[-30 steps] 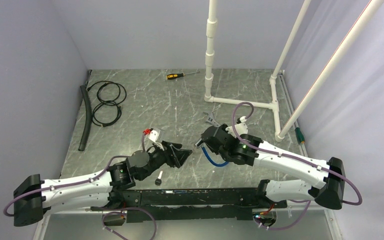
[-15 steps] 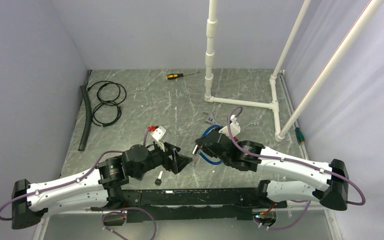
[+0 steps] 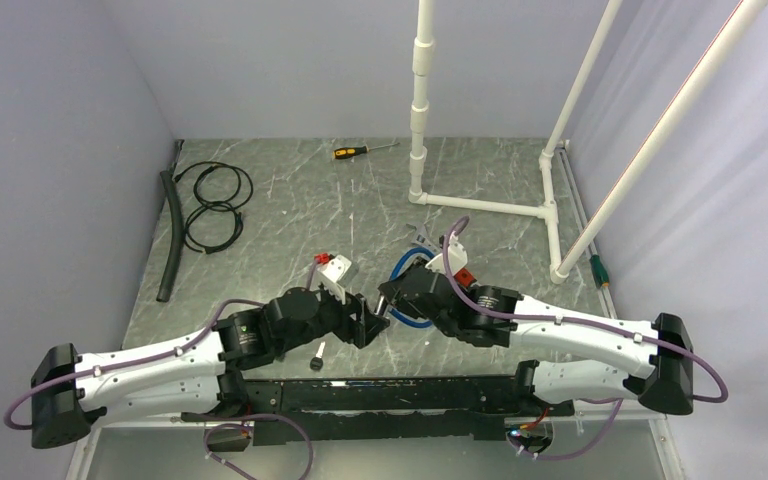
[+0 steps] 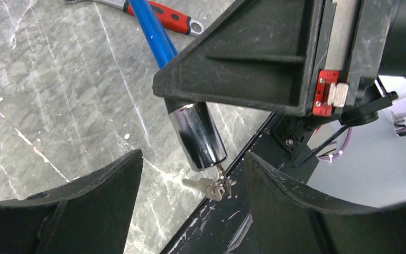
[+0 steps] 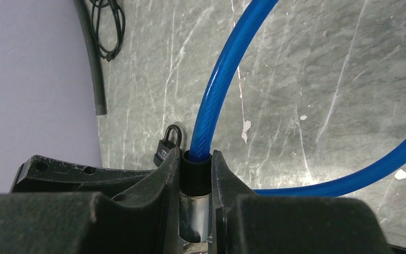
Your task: Unlock with the key
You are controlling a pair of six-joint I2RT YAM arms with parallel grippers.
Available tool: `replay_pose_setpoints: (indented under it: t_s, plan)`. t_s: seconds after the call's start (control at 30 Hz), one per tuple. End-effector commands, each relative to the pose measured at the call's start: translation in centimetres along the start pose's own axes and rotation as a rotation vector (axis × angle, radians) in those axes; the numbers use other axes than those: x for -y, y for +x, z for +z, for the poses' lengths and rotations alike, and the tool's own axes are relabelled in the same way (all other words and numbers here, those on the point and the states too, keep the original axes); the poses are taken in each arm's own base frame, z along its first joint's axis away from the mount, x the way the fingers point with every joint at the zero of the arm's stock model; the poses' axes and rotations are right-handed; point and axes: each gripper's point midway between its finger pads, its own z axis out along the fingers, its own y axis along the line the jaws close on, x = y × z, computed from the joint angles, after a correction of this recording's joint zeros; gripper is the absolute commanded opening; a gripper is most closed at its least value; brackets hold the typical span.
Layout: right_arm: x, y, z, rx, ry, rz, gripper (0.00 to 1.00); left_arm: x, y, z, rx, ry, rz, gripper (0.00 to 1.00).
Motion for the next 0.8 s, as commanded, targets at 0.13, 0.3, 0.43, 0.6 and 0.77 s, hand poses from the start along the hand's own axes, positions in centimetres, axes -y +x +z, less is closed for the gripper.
replay_pose_setpoints:
  t_s: [0.13,0.3,0.43,0.6,0.77]
  plan:
    - [-2.0,0.4,-0.1,0.006,-0.078,-0.013,0.00,0.8,-2.1,1.0,0.097,0.019,-0.057,0.70]
    - [-1.7,0.8,0.0,-0.005,-0.078,-0.005,0.00,0.6,-1.4,1.5,0.074,0.006,-0.059,0.47]
    - [-1.5,0.5,-0.2,0.005,-0.077,0.004,0.00,0.3,-0.7,1.9,0.057,-0.003,-0.066,0.36]
    - [-1.7,0.5,-0.4,0.004,-0.098,0.007,0.00,0.2,0.0,2.0,0.041,-0.002,-0.081,0.20]
    - [-1.7,0.1,-0.7,0.018,-0.127,0.000,0.22,0.5,0.1,1.8,0.053,0.025,-0.098,0.00]
